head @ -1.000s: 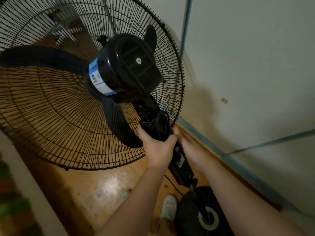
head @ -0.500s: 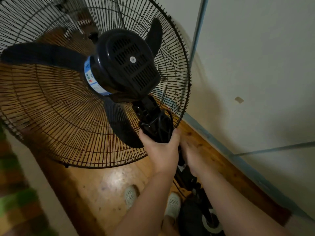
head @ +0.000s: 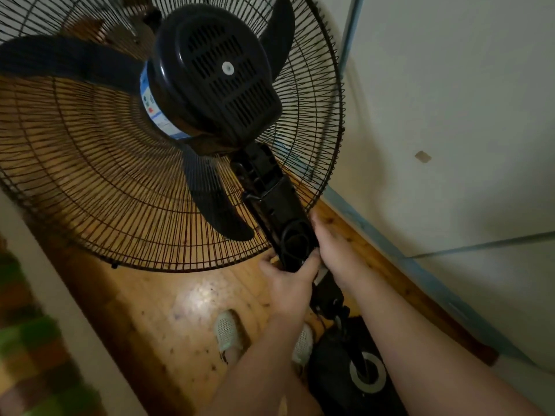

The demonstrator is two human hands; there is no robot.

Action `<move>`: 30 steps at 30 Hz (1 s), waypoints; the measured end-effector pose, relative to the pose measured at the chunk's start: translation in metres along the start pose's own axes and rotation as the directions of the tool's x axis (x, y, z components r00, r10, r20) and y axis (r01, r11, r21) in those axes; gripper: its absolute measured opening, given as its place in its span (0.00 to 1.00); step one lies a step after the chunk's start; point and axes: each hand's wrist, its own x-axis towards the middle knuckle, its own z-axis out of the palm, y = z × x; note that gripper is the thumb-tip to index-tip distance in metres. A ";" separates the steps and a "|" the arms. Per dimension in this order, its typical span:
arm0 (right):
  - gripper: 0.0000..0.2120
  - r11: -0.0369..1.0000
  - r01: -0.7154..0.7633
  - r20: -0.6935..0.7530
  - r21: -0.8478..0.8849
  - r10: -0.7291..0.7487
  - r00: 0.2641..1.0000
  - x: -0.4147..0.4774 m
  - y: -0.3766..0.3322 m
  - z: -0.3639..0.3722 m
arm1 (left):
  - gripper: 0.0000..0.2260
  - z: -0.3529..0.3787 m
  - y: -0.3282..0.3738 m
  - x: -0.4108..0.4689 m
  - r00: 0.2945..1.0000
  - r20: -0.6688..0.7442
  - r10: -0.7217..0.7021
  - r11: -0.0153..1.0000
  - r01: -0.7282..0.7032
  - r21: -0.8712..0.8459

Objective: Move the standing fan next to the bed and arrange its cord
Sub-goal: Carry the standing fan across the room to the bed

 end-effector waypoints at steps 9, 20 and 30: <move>0.27 1.000 0.018 -0.027 -0.006 -0.018 0.999 0.005 0.012 0.010 | 0.28 -0.007 -0.019 0.018 0.986 0.134 0.103 0.991 -0.091 -0.094; 0.17 0.992 0.106 -0.070 -0.066 -0.111 0.991 0.011 0.042 0.012 | 0.21 -0.019 -0.029 0.036 0.980 0.124 0.157 0.986 -0.148 -0.079; 0.54 0.957 -0.282 -0.088 0.064 0.286 0.954 0.026 0.160 -0.018 | 0.22 -0.021 -0.035 0.048 0.988 0.081 0.131 0.987 -0.122 -0.100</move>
